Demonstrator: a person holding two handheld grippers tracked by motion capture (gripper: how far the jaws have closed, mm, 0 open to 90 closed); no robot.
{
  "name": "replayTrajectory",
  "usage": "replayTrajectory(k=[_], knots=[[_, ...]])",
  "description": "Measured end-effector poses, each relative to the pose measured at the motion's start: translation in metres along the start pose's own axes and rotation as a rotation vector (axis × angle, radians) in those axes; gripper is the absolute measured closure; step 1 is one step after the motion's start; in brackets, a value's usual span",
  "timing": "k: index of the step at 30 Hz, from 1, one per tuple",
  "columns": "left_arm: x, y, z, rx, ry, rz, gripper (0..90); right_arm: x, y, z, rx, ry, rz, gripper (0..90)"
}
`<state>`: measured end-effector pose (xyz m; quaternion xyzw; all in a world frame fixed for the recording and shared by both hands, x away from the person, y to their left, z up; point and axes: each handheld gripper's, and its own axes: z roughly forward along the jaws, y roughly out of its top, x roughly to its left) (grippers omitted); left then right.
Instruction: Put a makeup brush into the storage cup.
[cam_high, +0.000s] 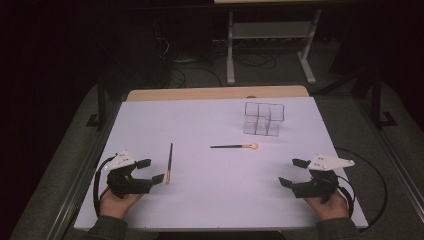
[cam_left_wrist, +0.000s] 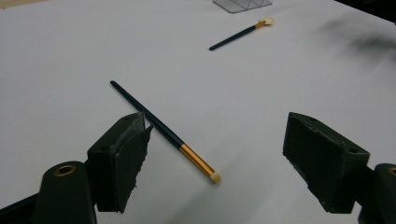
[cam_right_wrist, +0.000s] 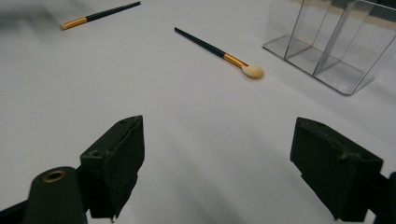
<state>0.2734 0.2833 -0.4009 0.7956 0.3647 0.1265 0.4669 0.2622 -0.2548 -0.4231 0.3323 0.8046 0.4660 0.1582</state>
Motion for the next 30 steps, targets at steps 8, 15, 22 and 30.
replayTrajectory(k=[8, 15, 22, 30], knots=[[0.003, 0.015, 0.002, 0.019, 0.019, 0.011, 22.3, 0.0, 0.001, 0.0, 0.0, 0.002, 0.001, 16.6], [0.005, 0.026, 0.005, 0.037, 0.031, 0.007, 22.6, 0.0, 0.002, 0.002, 0.007, 0.005, -0.001, 16.6], [0.01, 0.039, 0.011, 0.064, 0.039, 0.005, 23.5, 0.0, 0.004, 0.004, 0.004, 0.007, -0.005, 16.6], [0.011, 0.049, 0.014, 0.095, 0.065, 0.014, 24.3, 0.0, 0.006, 0.005, 0.007, 0.006, -0.012, 16.6]])
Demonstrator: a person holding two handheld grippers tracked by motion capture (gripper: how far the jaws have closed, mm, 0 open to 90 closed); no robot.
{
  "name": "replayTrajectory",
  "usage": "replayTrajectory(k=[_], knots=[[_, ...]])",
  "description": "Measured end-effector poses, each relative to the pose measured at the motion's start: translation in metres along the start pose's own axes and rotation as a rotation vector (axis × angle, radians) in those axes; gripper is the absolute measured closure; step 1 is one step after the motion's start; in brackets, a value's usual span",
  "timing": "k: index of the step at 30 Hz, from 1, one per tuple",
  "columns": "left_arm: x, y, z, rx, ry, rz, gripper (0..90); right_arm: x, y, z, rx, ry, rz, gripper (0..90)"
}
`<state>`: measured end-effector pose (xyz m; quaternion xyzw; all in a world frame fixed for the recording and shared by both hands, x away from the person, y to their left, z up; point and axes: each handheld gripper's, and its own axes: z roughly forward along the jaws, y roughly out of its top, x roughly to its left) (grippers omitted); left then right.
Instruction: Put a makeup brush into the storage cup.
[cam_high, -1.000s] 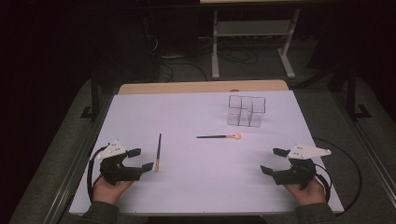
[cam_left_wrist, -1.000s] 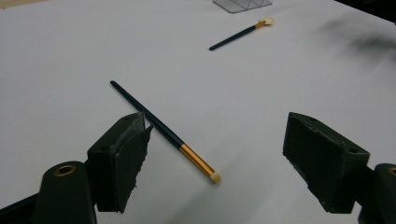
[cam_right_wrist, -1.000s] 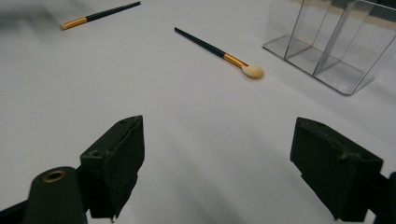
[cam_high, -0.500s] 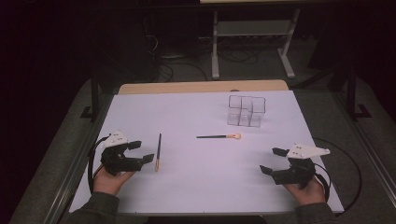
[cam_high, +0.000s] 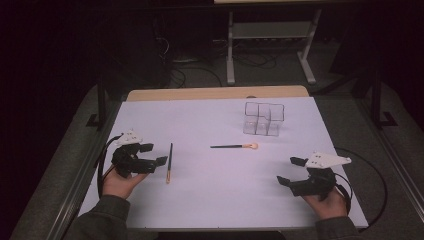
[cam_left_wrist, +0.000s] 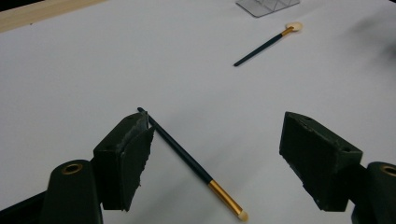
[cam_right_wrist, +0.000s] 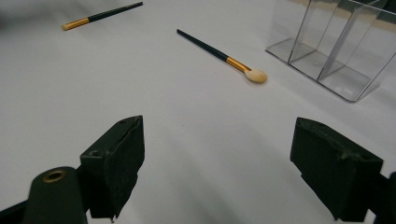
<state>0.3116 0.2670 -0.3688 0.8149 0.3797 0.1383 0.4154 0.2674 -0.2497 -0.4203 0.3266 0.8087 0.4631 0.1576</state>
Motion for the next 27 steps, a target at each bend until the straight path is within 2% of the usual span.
replayTrajectory(k=[1, 2, 9, 12, 20, 22, 24, 27], knots=[[0.001, 0.001, 0.0, 0.005, 0.0, 0.01, 24.3, 0.0, 0.0, 0.0, 0.0, 0.0, 0.0, 16.6], [0.001, 0.002, 0.001, 0.001, 0.0, -0.011, 24.5, 0.0, 0.0, 0.0, -0.001, 0.001, 0.0, 16.6], [0.004, 0.008, 0.003, 0.004, 0.01, -0.024, 24.6, 0.0, 0.001, 0.001, 0.001, 0.002, -0.002, 16.6], [0.006, 0.012, 0.005, 0.025, 0.017, -0.014, 25.3, 0.0, 0.001, 0.001, 0.002, 0.002, 0.002, 16.6], [0.007, 0.016, 0.017, 0.081, 0.022, -0.056, 28.2, -0.002, 0.002, 0.001, 0.001, -0.003, 0.003, 16.6], [0.008, 0.016, 0.018, 0.096, 0.024, -0.053, 28.9, -0.002, 0.002, 0.001, 0.002, -0.003, 0.003, 16.6], [0.009, 0.016, 0.021, 0.107, 0.023, -0.071, 30.3, -0.002, 0.002, 0.001, 0.002, -0.003, 0.006, 16.6], [0.01, 0.016, 0.024, 0.121, 0.024, -0.065, 32.5, -0.002, 0.002, 0.001, 0.0, -0.004, 0.004, 16.6]])
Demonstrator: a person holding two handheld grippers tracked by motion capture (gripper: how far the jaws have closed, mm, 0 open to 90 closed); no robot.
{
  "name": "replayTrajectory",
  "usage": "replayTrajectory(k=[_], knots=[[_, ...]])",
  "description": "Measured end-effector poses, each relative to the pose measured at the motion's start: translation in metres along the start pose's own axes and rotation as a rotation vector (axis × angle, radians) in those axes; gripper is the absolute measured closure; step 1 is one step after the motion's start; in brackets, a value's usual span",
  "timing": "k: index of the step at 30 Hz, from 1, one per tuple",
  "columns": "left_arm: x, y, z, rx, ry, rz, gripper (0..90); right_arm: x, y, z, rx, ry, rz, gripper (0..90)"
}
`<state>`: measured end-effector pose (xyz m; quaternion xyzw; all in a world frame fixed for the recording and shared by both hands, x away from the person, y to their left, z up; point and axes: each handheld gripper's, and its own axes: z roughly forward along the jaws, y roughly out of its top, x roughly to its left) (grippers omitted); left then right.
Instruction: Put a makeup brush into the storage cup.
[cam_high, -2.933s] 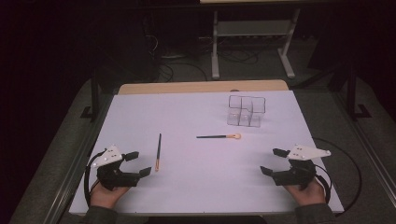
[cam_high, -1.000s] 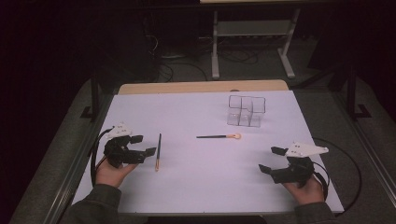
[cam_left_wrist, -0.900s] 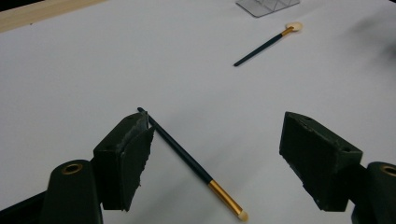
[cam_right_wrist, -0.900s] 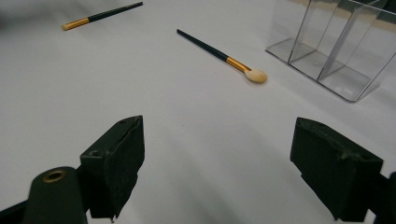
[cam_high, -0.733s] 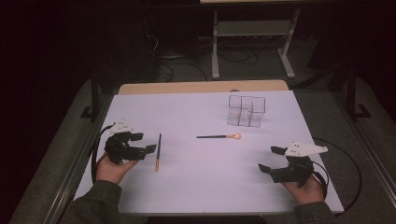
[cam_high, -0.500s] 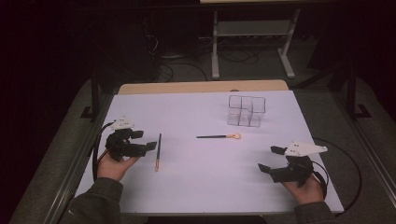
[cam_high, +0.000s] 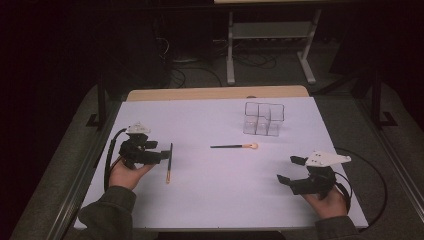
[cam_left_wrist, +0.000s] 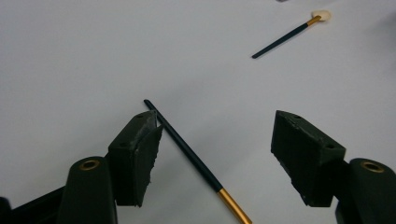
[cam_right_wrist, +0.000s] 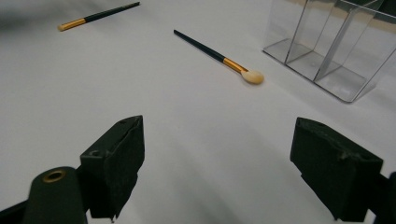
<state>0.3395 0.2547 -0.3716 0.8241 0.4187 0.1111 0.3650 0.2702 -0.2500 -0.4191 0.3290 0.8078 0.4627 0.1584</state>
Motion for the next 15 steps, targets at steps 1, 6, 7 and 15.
replayTrajectory(k=[1, 6, 7, 15], knots=[[0.0, 0.0, 0.003, 0.014, 0.002, -0.005, 33.1, 0.0, 0.0, 0.0, 0.0, 0.002, 0.001, 16.6], [0.0, 0.0, 0.01, 0.034, 0.005, -0.012, 35.6, 0.0, 0.001, 0.001, 0.002, 0.005, 0.001, 16.6], [0.001, 0.0, 0.012, 0.047, 0.007, -0.006, 36.3, 0.0, 0.001, 0.001, 0.001, 0.005, 0.001, 16.6], [0.002, -0.003, 0.021, 0.09, 0.012, -0.015, 38.8, 0.0, 0.001, 0.0, 0.0, 0.003, 0.003, 16.6]])
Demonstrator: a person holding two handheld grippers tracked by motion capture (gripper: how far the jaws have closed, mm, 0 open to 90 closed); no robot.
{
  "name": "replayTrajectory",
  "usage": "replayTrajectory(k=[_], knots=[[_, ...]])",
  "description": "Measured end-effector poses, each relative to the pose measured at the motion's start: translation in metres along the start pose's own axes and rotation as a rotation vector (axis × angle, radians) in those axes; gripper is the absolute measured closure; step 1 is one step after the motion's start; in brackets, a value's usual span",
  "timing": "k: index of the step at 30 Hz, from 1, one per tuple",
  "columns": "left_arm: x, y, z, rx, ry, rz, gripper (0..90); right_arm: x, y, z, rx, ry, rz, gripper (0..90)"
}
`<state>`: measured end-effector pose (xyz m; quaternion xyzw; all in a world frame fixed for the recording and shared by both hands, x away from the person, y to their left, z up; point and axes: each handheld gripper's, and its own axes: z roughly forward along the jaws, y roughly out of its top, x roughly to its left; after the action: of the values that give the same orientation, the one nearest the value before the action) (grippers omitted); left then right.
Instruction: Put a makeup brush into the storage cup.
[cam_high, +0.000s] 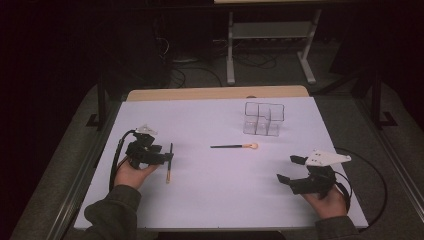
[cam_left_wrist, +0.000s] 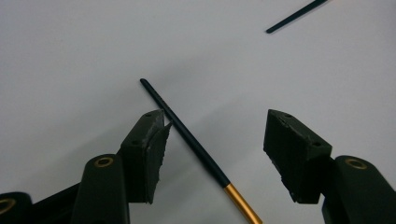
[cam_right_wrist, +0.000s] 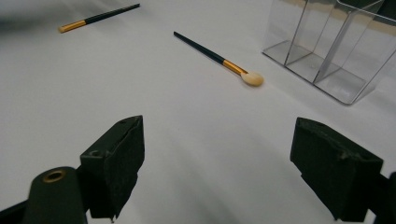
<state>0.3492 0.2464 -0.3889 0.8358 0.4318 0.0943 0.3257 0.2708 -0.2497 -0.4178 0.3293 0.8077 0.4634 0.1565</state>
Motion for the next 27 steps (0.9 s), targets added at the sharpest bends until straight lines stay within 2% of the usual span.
replayTrajectory(k=[8, 12, 17, 22, 27], knots=[[-0.003, 0.0, 0.008, 0.029, 0.003, 0.002, 42.7, 0.0, 0.0, 0.0, 0.004, 0.002, 0.001, 16.6], [-0.003, -0.001, 0.011, 0.061, 0.004, -0.001, 44.2, 0.0, 0.0, -0.001, 0.001, -0.001, -0.001, 16.6], [-0.003, -0.008, 0.018, 0.073, -0.002, -0.023, 45.3, 0.0, 0.0, -0.001, 0.002, -0.001, 0.0, 16.6], [-0.004, -0.009, 0.022, 0.102, 0.005, -0.012, 47.7, 0.0, 0.0, -0.001, 0.001, -0.001, -0.002, 16.6], [-0.006, -0.01, 0.025, 0.102, 0.016, -0.022, 50.5, 0.0, 0.001, -0.001, 0.003, -0.001, 0.0, 16.6]])
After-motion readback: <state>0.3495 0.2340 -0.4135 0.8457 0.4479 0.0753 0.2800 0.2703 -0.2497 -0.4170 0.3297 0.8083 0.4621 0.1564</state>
